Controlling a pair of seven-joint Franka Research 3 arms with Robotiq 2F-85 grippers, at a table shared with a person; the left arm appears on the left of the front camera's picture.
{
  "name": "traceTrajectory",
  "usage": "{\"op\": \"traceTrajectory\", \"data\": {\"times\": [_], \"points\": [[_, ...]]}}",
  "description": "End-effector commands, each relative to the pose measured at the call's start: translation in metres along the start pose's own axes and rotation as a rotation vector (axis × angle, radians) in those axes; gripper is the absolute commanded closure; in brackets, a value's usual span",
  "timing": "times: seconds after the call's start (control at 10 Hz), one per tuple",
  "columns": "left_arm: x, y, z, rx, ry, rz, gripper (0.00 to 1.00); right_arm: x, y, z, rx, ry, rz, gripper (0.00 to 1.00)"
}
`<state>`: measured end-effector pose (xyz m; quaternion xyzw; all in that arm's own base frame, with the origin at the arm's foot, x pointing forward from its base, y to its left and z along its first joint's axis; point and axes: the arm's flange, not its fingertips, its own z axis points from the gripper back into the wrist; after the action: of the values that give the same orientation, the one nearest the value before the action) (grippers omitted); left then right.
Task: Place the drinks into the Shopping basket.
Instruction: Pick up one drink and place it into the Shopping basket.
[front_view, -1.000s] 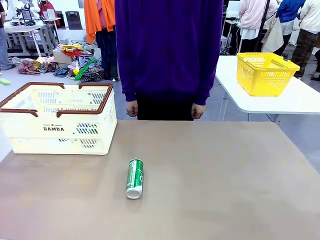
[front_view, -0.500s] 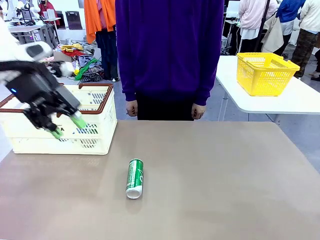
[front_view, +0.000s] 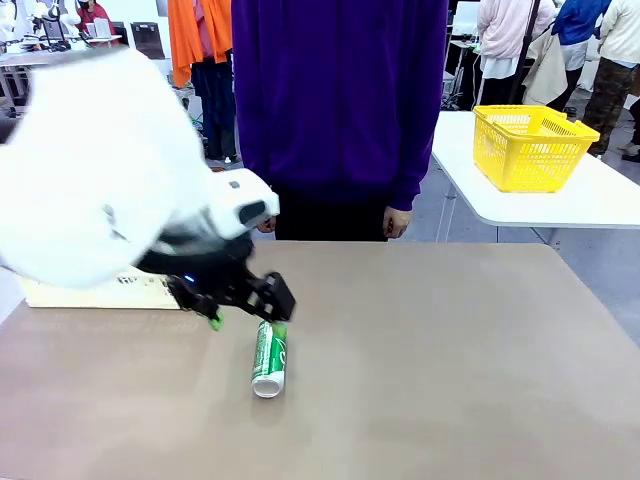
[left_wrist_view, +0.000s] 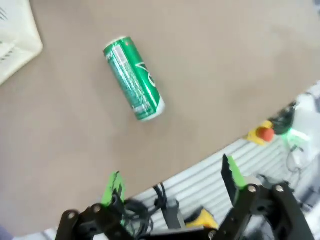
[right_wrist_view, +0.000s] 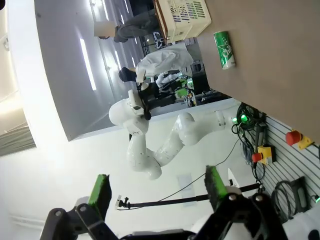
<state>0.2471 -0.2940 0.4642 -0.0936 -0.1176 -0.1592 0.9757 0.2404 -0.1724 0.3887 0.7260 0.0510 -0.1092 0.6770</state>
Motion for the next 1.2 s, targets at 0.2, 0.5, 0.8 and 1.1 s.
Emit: {"op": "traceTrajectory", "data": {"times": [0.2,0.5,0.8,1.1], "points": [[0.056,-0.027,-0.046,0.135,-0.010,0.262,0.00,-0.003,0.006,0.001,0.007,0.003,-0.020,0.00],[0.033,-0.019,-0.046,0.107,-0.018,0.177,0.00,-0.003,0.006,0.001,0.007,0.003,-0.020,0.00],[0.073,-0.004,-0.061,0.157,0.040,0.312,0.00,-0.003,0.006,0.001,0.007,0.003,-0.020,0.00],[0.099,0.017,-0.112,0.203,0.084,0.387,0.00,-0.003,0.006,0.001,0.007,0.003,-0.020,0.00]]}}
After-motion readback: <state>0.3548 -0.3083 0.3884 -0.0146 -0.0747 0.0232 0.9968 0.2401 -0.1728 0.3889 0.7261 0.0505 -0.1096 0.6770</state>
